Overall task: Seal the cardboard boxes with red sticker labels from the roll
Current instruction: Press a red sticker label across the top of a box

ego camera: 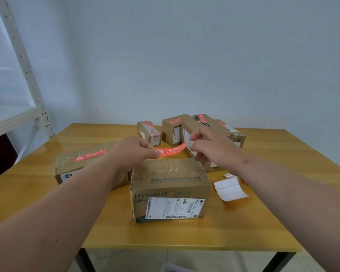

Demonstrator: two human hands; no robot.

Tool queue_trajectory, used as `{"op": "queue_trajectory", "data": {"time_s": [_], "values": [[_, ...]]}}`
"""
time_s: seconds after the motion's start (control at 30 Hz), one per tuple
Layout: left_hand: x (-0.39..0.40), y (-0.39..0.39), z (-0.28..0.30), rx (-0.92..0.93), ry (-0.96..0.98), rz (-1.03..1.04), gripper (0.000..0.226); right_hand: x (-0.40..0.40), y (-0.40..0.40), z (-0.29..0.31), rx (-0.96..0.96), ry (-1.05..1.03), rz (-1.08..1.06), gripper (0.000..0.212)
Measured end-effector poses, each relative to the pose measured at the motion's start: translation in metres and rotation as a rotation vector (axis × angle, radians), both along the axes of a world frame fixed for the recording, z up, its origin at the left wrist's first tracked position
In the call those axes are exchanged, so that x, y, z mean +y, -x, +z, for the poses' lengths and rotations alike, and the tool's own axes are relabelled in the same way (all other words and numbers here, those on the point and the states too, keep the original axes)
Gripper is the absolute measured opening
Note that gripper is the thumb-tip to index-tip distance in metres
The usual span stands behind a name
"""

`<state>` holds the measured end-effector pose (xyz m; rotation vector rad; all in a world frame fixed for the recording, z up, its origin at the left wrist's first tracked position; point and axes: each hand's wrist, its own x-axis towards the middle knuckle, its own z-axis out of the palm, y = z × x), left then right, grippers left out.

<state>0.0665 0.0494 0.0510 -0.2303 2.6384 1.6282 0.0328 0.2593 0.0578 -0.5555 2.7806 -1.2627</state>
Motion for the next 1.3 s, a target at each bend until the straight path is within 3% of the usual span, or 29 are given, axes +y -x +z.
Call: {"op": "queue_trajectory", "data": {"time_s": [0.1,0.3,0.53,0.67,0.87,1.07,1.17,1.3], "values": [[0.000,0.000,-0.001,0.017,-0.012,0.008,0.019,-0.002,0.000,0.000,-0.189,0.089,-0.057,0.029],[0.003,0.002,-0.001,0.010,0.075,-0.023,0.025,-0.010,-0.001,0.006,-0.285,0.209,-0.112,0.058],[0.004,0.002,-0.001,0.043,0.141,-0.008,0.027,-0.016,-0.003,0.008,-0.280,0.123,-0.083,0.053],[0.001,0.002,0.000,0.030,0.169,-0.015,0.029,-0.014,-0.001,0.005,-0.178,0.012,-0.061,0.003],[0.002,0.003,-0.005,-0.009,0.226,-0.027,0.021,-0.015,0.002,-0.003,-0.143,-0.049,-0.048,0.006],[0.005,0.004,-0.010,0.014,0.542,-0.074,0.025,-0.020,0.002,-0.009,-0.012,-0.318,-0.008,0.013],[0.006,0.006,-0.012,0.008,0.466,-0.083,0.025,-0.018,0.004,-0.010,-0.011,-0.310,-0.030,0.013],[0.004,0.005,-0.014,-0.005,0.198,-0.030,0.021,-0.017,0.008,-0.011,-0.073,-0.256,-0.093,0.030]]}}
